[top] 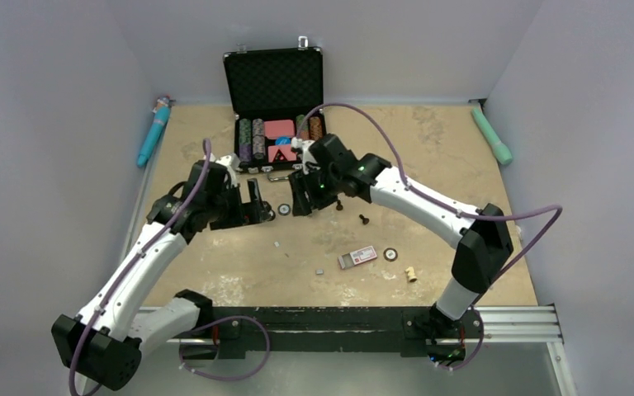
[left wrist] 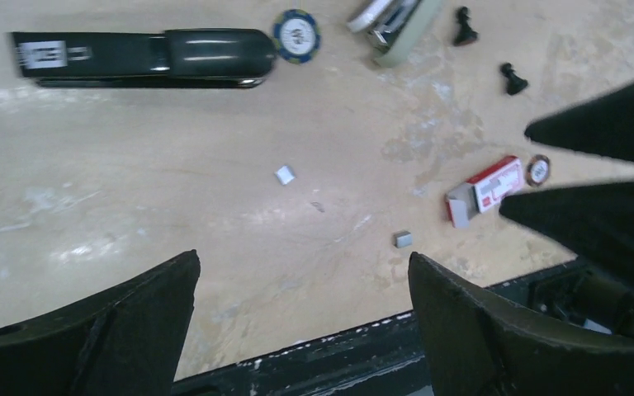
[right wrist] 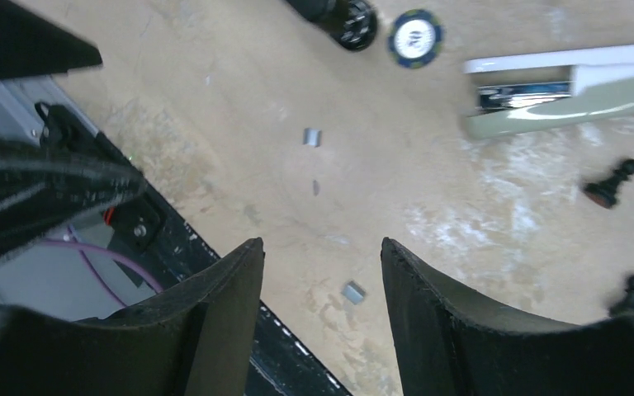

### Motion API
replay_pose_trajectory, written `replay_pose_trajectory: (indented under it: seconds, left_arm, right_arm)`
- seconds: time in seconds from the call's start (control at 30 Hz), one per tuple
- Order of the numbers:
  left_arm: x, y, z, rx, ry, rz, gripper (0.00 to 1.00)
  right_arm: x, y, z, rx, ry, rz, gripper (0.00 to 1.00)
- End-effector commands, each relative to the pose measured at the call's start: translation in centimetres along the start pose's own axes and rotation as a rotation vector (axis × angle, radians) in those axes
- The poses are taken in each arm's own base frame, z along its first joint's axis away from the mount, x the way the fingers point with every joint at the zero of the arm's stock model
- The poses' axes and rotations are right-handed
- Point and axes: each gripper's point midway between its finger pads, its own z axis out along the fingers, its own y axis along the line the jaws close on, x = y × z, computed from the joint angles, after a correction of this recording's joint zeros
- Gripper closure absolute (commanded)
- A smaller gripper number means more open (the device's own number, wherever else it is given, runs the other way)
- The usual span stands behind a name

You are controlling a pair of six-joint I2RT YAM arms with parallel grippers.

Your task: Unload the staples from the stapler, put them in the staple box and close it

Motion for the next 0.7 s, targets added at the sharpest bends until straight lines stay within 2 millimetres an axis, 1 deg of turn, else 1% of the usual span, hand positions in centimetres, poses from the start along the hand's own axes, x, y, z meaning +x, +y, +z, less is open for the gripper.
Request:
replay_pose_trajectory:
  seconds: [0.0,0.07,0.1,0.17,0.23,0.3,0.37,0.43,0.5,0.6,0.63,0.67]
  left_arm:
    - [-0.1,4.8,-4.4,-0.304,-0.045,-0.012,0.0]
    - [0.0,7.0,-6.4,-0.415,-0.075,0.005,0.0]
    - [0.1,8.0,-7.5,-0.458,-0.1,0.006,0.0]
    - [0.4,9.1,-9.3,-0.501,-0.146,-0.015,0.0]
    - [0.2,8.8,-10.5,-0.472,-0.205,-0.005,0.0]
    - [0.1,9.0,-11.5,-0.478,-0.248,-0.01,0.0]
    - [0.0,9.0,-11.9,-0.468,-0.277,-0.013,0.0]
    - [0.0,8.8,-12.5,-0.445,-0.317,-0.012,0.0]
    - [-0.1,9.3,-13.6,-0.453,-0.391,-0.038,0.0]
    - [0.6,11.5,-14.0,-0.505,-0.514,-0.113,0.0]
    - [0.7,11.8,-13.6,-0.492,-0.556,-0.111,0.0]
    - [0.5,11.5,-13.8,-0.453,-0.596,-0.087,0.0]
  right_arm:
    - [-0.3,1.5,0.3,0.058,-0.075,-0.076,0.42]
    - [-0.5,2.3,0.5,0.067,-0.125,-0.105,0.43]
    - [-0.6,3.4,0.6,0.069,-0.15,-0.146,0.43]
    - [-0.6,4.6,1.1,0.074,-0.164,-0.194,0.43]
    - [-0.4,5.7,2.1,0.068,-0.144,-0.21,0.44]
    - [-0.1,6.6,3.3,0.085,-0.124,-0.213,0.45]
    - [0.2,7.7,4.4,0.085,-0.11,-0.232,0.46]
    - [0.8,8.5,5.7,0.096,-0.096,-0.255,0.47]
    - [1.5,8.4,6.9,0.121,-0.067,-0.261,0.47]
    - [2.4,7.9,8.3,0.15,-0.037,-0.248,0.49]
    - [2.8,7.7,8.6,0.153,-0.03,-0.244,0.49]
    - [3.1,7.4,8.9,0.162,-0.024,-0.24,0.49]
